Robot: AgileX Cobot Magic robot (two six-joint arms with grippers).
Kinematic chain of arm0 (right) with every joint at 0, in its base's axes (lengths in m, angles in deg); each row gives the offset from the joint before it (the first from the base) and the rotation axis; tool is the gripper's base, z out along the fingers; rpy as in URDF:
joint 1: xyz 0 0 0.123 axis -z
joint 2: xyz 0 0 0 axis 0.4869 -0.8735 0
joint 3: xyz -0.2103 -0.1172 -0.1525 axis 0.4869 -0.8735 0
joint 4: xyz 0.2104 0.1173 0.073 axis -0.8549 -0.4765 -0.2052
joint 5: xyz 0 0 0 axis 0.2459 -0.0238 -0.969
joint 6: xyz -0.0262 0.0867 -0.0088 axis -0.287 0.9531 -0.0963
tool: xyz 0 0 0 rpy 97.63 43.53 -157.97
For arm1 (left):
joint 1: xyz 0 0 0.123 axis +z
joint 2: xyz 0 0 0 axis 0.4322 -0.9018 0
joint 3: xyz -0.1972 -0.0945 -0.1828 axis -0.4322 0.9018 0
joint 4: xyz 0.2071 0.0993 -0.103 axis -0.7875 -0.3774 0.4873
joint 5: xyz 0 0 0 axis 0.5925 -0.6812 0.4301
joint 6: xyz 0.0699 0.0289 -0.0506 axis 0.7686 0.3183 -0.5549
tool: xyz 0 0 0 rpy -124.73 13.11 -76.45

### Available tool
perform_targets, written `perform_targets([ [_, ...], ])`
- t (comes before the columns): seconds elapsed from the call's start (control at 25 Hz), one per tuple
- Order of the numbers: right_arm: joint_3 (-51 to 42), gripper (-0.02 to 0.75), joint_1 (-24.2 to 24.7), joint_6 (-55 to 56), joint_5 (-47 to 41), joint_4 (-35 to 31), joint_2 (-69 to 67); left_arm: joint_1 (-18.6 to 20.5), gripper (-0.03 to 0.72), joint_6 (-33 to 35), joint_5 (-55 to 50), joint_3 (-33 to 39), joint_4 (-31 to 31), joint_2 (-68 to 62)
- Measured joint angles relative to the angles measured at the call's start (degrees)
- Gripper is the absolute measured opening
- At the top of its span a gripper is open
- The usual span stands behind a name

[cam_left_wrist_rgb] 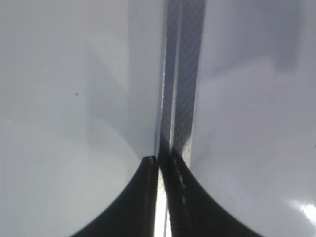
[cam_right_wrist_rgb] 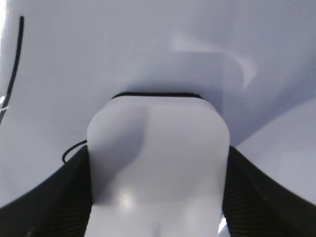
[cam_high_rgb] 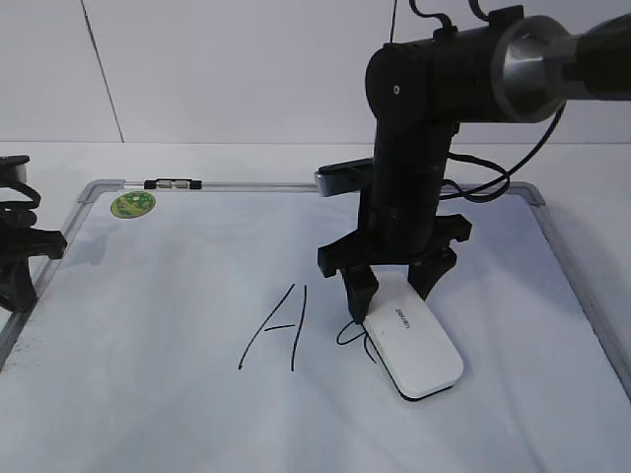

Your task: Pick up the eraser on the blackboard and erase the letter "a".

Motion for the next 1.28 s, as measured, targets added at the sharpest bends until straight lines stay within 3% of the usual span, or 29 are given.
perform_targets([
  [0.32,0.09,0.530,-4.64,-0.26,0.00,0.24,-0.05,0.00,0.033,0.00,0.00,0.00,0.00,0.00],
  [0.64,0.09,0.530,-4.87,1.16,0.00,1.27,-0.05,0.00,0.033,0.00,0.00,0.00,0.00,0.00],
  [1.28,0.09,0.530,0.71,1.96,0.00,0.49,-0.05,0.00,0.033,0.04,0.00,0.00,0.00,0.00],
])
